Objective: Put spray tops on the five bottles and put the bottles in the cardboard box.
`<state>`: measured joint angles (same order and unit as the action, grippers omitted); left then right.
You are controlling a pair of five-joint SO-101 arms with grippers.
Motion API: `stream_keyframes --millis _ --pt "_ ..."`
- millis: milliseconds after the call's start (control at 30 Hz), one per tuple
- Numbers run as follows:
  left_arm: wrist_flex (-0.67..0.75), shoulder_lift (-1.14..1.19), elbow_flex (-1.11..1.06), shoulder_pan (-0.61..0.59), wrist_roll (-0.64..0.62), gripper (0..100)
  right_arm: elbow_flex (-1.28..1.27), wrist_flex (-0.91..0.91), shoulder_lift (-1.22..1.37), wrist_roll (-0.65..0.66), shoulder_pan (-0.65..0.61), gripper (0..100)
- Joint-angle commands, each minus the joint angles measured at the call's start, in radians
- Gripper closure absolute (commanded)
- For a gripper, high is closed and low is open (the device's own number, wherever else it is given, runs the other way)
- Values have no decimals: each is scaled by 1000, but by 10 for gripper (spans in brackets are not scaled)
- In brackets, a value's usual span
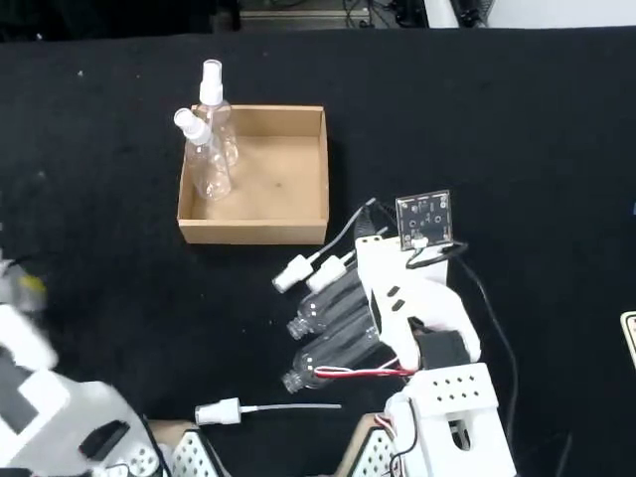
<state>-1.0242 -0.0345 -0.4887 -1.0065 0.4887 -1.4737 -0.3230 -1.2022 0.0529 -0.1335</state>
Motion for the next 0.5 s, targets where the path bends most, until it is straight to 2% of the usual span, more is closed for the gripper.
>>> stream_keyframes --millis 0,100,300,367,467 --pt "-15 91 111 -191 63 966 5 23 -30 3 -40 966" --pt "-95 166 160 -239 155 944 5 23 -30 3 -40 966" --pt "-264 259 308 -260 187 757 5 23 -30 3 -43 966" --pt "-276 272 341 -260 198 752 5 23 -30 3 -40 966" --pt "-282 272 344 -262 279 752 5 23 -30 3 -40 966"
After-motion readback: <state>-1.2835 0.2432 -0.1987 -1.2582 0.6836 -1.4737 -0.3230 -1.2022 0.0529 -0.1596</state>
